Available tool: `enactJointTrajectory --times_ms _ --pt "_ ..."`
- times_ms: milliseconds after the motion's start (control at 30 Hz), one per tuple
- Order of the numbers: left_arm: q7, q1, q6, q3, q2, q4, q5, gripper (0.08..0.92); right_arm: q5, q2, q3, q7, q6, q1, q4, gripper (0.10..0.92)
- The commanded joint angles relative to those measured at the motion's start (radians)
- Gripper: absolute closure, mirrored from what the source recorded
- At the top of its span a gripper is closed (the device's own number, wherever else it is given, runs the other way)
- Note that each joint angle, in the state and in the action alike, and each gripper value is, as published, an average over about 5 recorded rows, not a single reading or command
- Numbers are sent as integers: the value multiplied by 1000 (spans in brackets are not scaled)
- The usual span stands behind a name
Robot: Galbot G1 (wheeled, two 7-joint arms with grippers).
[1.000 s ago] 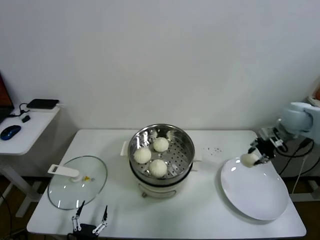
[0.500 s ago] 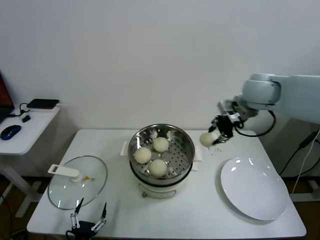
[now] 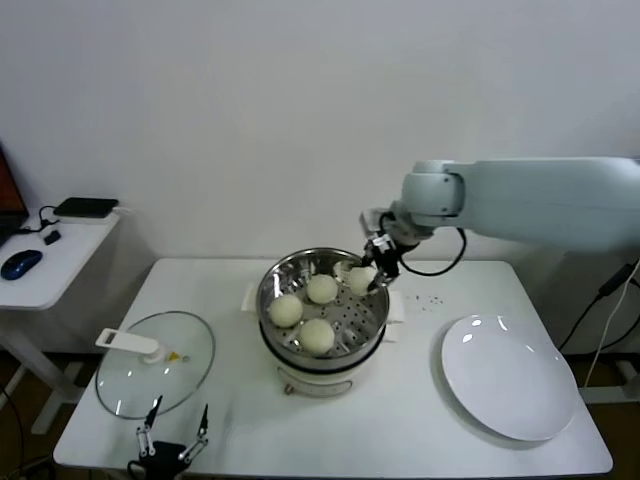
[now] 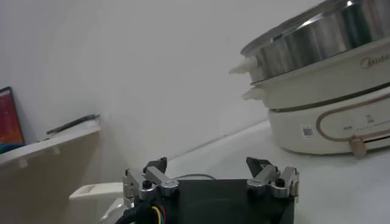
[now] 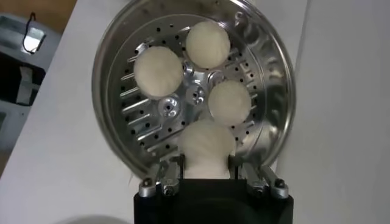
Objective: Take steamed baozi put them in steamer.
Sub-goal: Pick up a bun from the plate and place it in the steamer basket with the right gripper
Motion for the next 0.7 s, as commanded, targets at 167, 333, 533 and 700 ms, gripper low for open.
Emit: enactJointTrajectory --times_ms 167,333,533,700 --pt "2 -4 -2 -2 0 23 -4 177 -82 69 55 26 -35 -182 -67 525" --pt "2 -7 -2 -1 0 28 -2 177 -95 65 53 27 -35 -188 -68 525" --pt "2 -7 -2 -1 2 25 -1 177 -100 66 58 28 -34 -190 -73 517" --pt "2 -2 -4 -2 4 20 -2 177 -78 58 56 25 -31 -167 -55 474"
